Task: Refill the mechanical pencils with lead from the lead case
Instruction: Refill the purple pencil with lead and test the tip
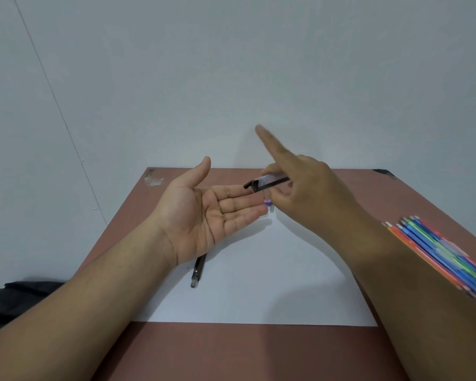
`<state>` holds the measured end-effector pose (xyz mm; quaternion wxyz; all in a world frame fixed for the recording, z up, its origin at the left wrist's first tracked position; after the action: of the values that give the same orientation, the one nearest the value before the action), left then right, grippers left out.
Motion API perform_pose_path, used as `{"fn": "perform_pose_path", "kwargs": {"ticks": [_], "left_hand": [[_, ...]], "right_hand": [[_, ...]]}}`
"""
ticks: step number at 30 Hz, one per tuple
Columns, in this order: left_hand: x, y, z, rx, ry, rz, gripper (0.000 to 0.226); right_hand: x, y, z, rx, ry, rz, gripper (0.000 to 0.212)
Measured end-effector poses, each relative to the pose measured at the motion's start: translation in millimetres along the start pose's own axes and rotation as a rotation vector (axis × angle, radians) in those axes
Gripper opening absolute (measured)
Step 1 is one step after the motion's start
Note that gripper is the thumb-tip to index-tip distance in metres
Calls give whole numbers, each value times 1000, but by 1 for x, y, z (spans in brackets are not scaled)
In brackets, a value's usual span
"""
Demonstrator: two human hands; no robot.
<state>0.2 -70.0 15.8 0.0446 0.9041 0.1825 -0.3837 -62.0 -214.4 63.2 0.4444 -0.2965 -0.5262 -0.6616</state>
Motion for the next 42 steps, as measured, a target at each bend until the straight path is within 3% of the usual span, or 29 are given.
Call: {"fn": "perform_pose_path", "kwargs": {"ticks": [4, 7, 10, 13, 16, 21, 25, 27, 31, 35, 38, 39, 42], "left_hand": [[0, 0, 0, 3, -3, 11, 86], [1, 1, 0, 3, -3, 8, 86], [0, 0, 0, 5, -7, 10, 86], [1, 0, 0, 5, -9, 2, 85], [-1, 0, 0, 8, -14, 10, 85], [2, 0, 0, -3, -8, -25, 84], [0, -1, 0, 3, 5, -4, 84], [0, -1, 0, 5, 11, -6, 85], [1, 0, -1, 4, 4, -17, 85], [1, 0, 0, 15, 6, 1, 86], [2, 0, 0, 10, 3, -11, 86], [2, 1, 0, 7, 1, -17, 86], [1, 0, 0, 3, 11, -14, 85]], "right_hand": [[0, -2, 1, 62, -42, -32, 65], [-2, 0, -1, -4, -1, 29, 88], [-1, -3, 0, 44, -51, -12, 58], [-3, -1, -4, -20, -5, 23, 85], [-4, 1, -4, 86, -78, -25, 54], [-3, -1, -7, 27, -43, -95, 60], [-5, 2, -5, 131, -93, -96, 41], [-4, 1, -4, 124, -85, -99, 48], [1, -1, -4, 6, 61, -34, 96], [0, -2, 2, 146, -103, -90, 53], [-1, 1, -1, 37, -3, -38, 90], [0, 1, -1, 42, 0, -41, 90], [-3, -1, 2, 154, -105, -70, 52]]}}
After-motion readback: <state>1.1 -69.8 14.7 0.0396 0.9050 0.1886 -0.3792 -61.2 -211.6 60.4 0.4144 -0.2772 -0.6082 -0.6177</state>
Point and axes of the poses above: each hand's wrist, its own y-axis towards the middle knuckle, its own x-axis out of the back of the hand, z = x × y, the point moved 6 cm from there along y, towards the middle knuckle, and after that the axes turned 8 degrees about z, right-handed, at the moved point
